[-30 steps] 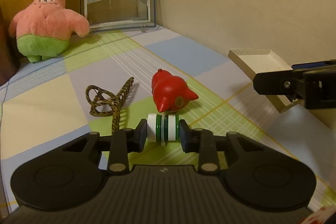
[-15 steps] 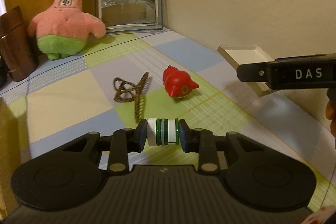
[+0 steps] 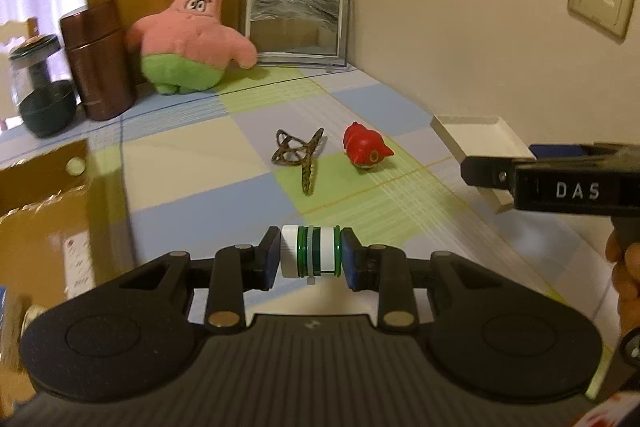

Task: Organize rigid objects
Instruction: 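Carry the spool and the white tray toward the cardboard box with both tools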

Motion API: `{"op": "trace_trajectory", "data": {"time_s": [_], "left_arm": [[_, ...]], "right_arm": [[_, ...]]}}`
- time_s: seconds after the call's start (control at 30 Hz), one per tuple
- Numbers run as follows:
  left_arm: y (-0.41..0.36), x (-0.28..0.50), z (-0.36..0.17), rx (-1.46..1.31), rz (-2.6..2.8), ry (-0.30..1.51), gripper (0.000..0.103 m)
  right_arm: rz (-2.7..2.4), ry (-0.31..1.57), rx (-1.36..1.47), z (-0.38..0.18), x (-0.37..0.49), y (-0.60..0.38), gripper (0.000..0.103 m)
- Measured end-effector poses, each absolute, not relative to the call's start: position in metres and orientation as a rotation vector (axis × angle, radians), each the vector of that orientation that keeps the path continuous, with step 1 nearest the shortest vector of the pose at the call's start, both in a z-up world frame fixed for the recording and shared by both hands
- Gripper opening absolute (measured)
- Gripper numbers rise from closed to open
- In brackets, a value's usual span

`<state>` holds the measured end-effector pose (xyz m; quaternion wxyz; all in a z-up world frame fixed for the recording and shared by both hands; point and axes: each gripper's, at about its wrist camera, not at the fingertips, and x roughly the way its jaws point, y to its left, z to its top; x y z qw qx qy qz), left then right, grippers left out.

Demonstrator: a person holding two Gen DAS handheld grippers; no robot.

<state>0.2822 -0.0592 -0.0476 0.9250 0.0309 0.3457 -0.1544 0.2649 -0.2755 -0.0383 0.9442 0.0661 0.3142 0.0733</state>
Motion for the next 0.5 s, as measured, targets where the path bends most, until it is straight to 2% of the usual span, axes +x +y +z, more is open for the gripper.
{"op": "trace_trajectory", "data": {"time_s": [0.5], "left_arm": [[-0.009, 0.181, 0.000, 0.019, -0.216, 0.680, 0.027]], "right_arm": [[0.217, 0.643, 0.166, -0.014, 0.180, -0.237, 0.084]]}}
